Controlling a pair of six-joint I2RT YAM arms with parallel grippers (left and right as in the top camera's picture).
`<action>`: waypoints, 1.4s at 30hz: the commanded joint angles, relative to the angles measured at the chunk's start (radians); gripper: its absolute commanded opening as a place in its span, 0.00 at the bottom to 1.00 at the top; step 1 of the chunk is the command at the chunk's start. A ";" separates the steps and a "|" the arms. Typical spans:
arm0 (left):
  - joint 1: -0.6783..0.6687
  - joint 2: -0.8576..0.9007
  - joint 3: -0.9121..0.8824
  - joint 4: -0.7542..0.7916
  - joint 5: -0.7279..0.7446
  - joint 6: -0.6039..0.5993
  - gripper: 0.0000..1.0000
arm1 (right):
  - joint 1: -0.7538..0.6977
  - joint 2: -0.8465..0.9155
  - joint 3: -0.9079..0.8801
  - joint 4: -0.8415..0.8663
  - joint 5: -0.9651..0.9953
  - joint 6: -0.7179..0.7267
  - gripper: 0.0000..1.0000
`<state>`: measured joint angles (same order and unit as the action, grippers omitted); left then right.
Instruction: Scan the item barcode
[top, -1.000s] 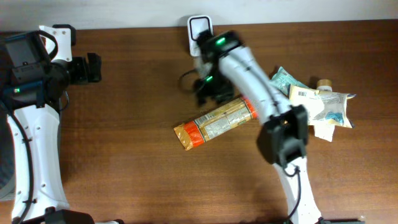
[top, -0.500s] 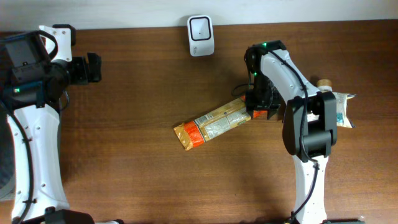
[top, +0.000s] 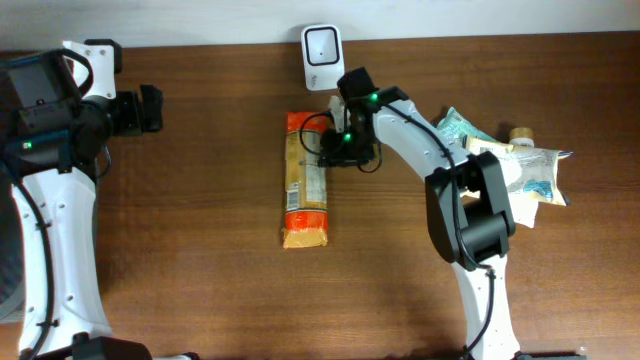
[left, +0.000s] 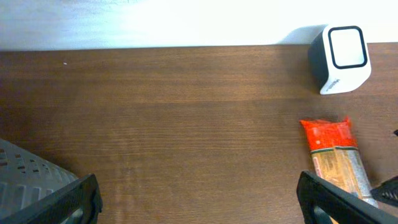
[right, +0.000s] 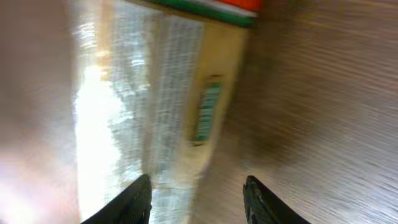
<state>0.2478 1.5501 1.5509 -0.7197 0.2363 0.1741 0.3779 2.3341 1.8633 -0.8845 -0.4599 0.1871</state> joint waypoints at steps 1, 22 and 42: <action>0.004 -0.012 0.003 0.000 0.011 -0.009 0.99 | -0.020 -0.003 0.027 -0.043 -0.143 -0.060 0.48; 0.004 -0.012 0.003 0.000 0.011 -0.009 0.99 | 0.035 0.031 -0.080 0.000 -0.073 0.066 0.64; 0.003 -0.012 0.003 0.000 0.011 -0.009 0.99 | 0.116 -0.188 0.124 -0.276 0.441 0.058 0.04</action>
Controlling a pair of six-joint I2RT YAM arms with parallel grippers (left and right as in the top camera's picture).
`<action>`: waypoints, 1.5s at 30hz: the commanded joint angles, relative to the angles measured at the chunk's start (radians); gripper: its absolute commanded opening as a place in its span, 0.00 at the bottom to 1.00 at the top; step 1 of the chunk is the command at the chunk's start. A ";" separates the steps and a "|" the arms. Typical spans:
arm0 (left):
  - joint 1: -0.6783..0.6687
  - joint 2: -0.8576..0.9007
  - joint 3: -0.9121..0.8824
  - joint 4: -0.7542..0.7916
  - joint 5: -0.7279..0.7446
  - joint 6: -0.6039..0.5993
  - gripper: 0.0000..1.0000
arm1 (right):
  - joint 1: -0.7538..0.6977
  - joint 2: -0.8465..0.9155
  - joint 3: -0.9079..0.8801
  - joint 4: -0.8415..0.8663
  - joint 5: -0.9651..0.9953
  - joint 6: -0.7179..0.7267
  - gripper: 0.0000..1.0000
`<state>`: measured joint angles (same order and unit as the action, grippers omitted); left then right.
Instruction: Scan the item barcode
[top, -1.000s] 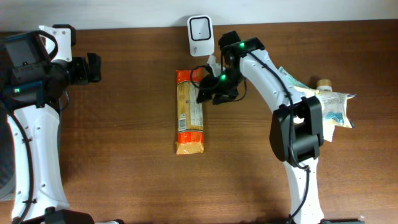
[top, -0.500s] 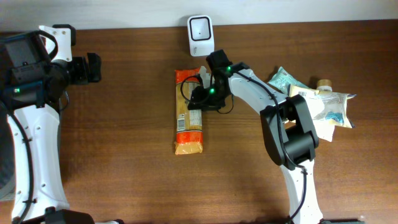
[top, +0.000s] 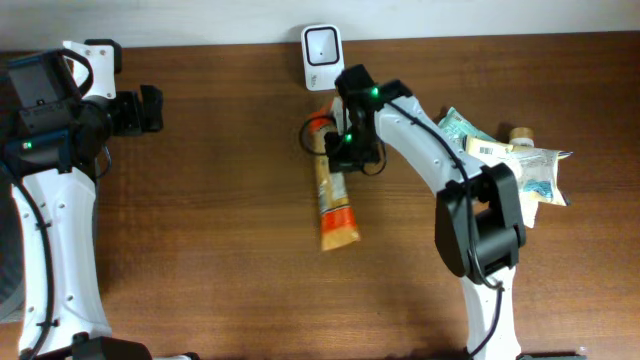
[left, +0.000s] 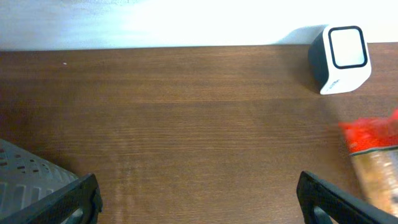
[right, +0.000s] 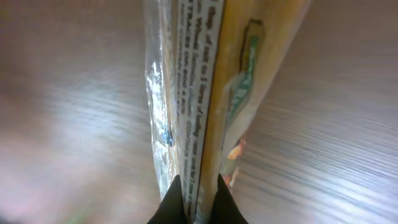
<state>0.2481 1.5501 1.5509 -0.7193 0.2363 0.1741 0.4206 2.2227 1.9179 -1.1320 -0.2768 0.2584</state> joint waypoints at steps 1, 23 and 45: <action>0.003 -0.012 0.004 0.000 0.011 -0.009 0.99 | 0.104 -0.070 0.069 -0.047 0.339 0.005 0.04; 0.003 -0.012 0.004 0.000 0.011 -0.009 0.99 | 0.220 0.121 0.068 -0.006 0.130 -0.098 0.34; 0.003 -0.012 0.003 0.000 0.011 -0.009 0.99 | -0.018 0.209 0.068 0.097 -0.360 -0.464 0.58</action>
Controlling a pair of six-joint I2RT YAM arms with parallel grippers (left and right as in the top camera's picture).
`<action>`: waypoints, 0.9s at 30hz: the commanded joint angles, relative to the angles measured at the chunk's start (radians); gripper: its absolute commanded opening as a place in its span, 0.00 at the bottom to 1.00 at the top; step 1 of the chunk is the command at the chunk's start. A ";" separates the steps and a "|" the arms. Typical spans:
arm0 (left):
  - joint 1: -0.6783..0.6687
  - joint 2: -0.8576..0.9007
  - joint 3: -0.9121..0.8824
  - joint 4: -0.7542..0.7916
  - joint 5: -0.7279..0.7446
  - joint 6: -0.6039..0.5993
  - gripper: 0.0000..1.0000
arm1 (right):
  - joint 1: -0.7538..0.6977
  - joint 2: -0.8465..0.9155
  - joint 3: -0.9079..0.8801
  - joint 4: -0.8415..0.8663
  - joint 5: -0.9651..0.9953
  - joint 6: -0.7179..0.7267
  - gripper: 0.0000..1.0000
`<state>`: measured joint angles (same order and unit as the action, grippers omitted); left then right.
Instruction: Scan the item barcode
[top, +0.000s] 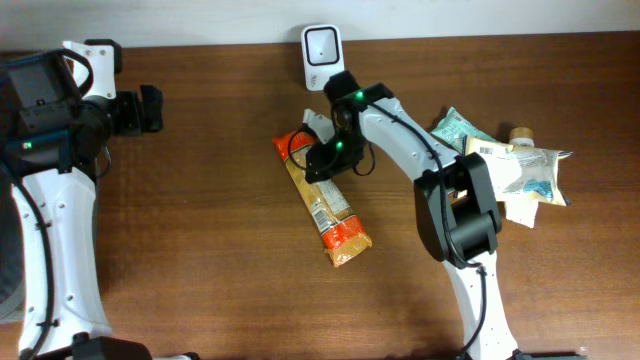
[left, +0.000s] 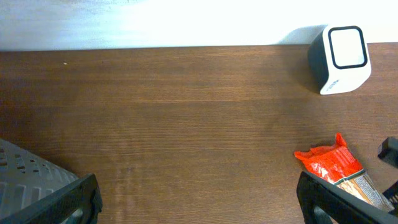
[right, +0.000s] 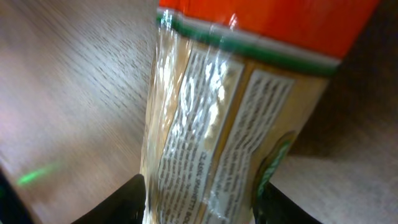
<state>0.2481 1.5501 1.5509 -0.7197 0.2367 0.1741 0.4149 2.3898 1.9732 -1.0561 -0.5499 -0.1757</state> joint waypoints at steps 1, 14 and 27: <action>0.003 -0.012 0.003 0.000 0.011 -0.009 0.99 | -0.012 0.050 0.013 0.023 -0.087 -0.030 0.60; 0.003 -0.012 0.003 0.000 0.011 -0.009 0.99 | -0.052 0.052 0.042 0.002 -0.273 -0.029 0.04; 0.003 -0.012 0.003 0.000 0.011 -0.009 0.99 | -0.198 -0.172 0.419 -0.026 -0.216 0.218 0.04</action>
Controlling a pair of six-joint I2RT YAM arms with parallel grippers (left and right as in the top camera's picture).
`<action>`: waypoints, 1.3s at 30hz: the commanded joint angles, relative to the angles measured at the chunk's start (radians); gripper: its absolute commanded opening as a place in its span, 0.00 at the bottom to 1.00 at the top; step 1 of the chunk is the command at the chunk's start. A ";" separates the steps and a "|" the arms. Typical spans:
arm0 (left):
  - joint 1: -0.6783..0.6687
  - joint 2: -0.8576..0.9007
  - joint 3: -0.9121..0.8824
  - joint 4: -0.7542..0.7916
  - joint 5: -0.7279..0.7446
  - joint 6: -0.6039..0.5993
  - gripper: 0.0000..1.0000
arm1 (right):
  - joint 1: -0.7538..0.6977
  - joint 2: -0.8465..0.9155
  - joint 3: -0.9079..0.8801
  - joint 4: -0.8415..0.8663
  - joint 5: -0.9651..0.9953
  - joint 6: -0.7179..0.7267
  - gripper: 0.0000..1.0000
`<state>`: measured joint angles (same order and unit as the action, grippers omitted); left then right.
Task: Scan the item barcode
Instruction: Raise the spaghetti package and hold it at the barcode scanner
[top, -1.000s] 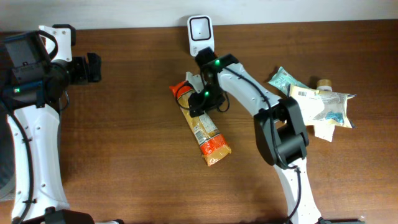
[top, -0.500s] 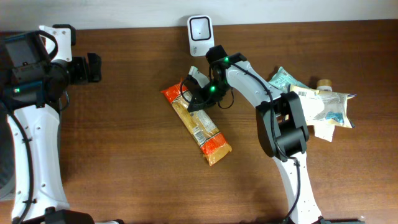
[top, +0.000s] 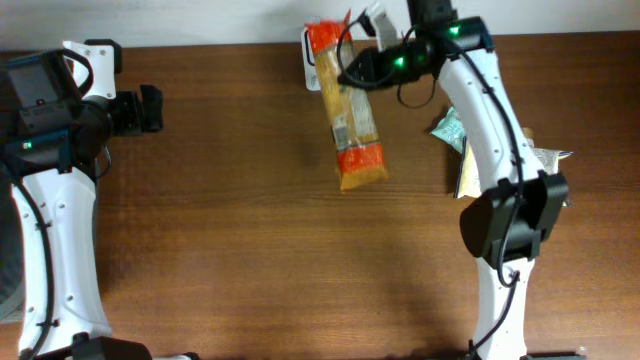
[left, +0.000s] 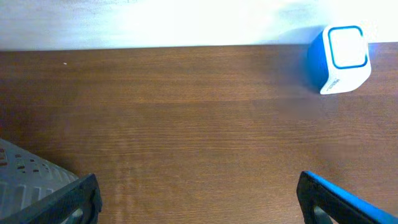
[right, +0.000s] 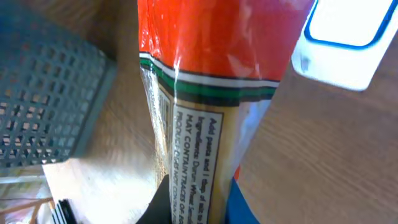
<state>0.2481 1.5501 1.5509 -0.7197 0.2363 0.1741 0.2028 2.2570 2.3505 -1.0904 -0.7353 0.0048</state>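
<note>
A long spaghetti packet (top: 347, 105) with orange ends hangs in the air at the table's back edge, my right gripper (top: 368, 62) shut on its upper part. In the right wrist view the packet (right: 193, 93) runs up from the gripper (right: 196, 208), its orange end beside the white scanner (right: 345, 37). From overhead the packet hides nearly all of the scanner (top: 308, 62). The left wrist view shows the scanner (left: 339, 59) glowing blue. My left gripper (top: 152, 108) stays far left, open and holding nothing (left: 199, 186).
A heap of other packets and a bottle (top: 505, 165) lies at the right by the right arm. A grey mesh basket (right: 43, 99) shows at the left in the right wrist view, and its corner (left: 25, 168) is in the left wrist view.
The packet was low over the table in front of the scanner, lying diagonally. Now my right gripper holds it higher and farther back, over the scanner, which now glows blue. The left arm is unchanged.
At first the packet lay flat in front of the scanner with my right gripper open at its side. Then the gripper was shut on it, turned on edge. Then it sat diagonally, a little to the left. Now it is raised at the scanner.
</note>
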 joint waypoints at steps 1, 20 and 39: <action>0.003 -0.012 0.003 0.000 0.011 -0.009 0.99 | 0.014 -0.040 0.047 0.024 -0.019 0.037 0.04; 0.003 -0.012 0.004 0.000 0.011 -0.009 0.99 | 0.295 -0.037 0.039 0.499 0.991 -0.700 0.04; 0.003 -0.012 0.003 0.000 0.011 -0.009 1.00 | 0.245 0.284 0.028 1.181 0.940 -1.057 0.04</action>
<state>0.2481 1.5501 1.5509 -0.7181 0.2363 0.1741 0.4385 2.5671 2.3512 0.0334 0.2485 -1.0042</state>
